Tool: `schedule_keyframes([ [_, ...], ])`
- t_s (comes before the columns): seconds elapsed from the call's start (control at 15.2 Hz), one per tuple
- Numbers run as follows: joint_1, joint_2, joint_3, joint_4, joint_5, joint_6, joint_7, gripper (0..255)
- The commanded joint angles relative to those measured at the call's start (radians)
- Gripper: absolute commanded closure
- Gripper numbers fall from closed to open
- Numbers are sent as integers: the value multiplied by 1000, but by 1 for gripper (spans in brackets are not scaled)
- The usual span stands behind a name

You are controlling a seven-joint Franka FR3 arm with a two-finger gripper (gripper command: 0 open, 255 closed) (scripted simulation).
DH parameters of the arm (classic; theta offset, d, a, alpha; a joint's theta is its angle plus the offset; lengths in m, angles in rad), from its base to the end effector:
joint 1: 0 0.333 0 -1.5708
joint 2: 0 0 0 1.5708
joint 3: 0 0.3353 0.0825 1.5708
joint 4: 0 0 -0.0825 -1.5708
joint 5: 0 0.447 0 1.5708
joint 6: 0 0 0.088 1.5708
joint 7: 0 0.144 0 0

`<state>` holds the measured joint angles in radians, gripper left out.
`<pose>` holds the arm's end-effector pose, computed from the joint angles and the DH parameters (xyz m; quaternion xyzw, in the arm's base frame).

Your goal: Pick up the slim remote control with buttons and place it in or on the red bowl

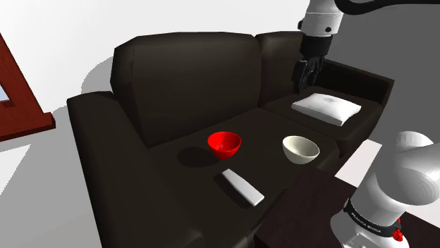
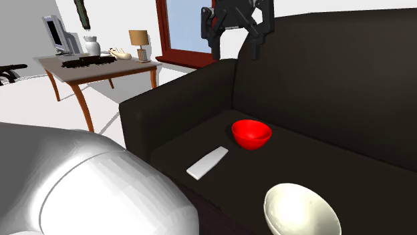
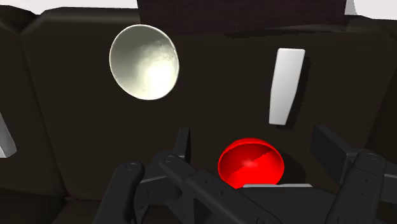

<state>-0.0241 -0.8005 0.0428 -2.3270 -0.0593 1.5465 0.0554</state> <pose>0.3507 0.0011 0.5859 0.9986 -0.0257 0.0112 0.0447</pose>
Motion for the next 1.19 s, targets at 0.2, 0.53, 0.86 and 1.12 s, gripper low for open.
schedule_keyframes([
  [0.2, 7, 9, 16, -89, 19, 95, 29, 0],
  [0.53, 20, 56, 47, -214, 50, 263, 76, 0],
  [0.86, 33, 146, 81, -309, 80, 445, 123, 0],
  [1.12, 44, 254, 112, -360, 100, 601, 160, 0],
])
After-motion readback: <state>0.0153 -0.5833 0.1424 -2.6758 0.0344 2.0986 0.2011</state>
